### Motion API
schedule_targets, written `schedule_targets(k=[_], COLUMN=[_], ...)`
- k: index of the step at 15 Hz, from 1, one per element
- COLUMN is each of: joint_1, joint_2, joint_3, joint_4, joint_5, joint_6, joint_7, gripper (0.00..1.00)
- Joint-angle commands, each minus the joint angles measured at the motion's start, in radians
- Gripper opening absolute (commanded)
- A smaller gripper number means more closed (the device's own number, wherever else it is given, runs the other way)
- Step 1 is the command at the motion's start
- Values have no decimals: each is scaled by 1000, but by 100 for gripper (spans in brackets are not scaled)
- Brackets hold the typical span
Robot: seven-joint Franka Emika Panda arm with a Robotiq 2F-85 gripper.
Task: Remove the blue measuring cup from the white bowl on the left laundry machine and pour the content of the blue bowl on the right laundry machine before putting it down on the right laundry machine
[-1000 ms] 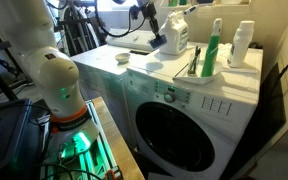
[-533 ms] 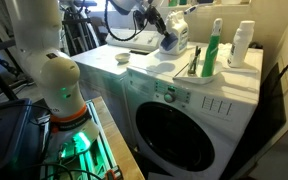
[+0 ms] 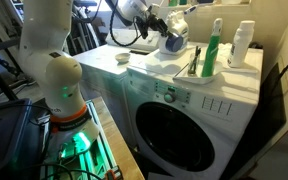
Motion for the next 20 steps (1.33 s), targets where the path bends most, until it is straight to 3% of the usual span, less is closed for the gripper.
schedule_targets(k=[1,9,20], joint_1=[7,43,79], joint_2=[9,127,233], joint_3=[2,-7,0], joint_4=[-2,17,65], joint_5=[-10,-79,-255], joint_6=[-47,-292,-344], joint_7=[-28,-182,-329], gripper=[1,1,1])
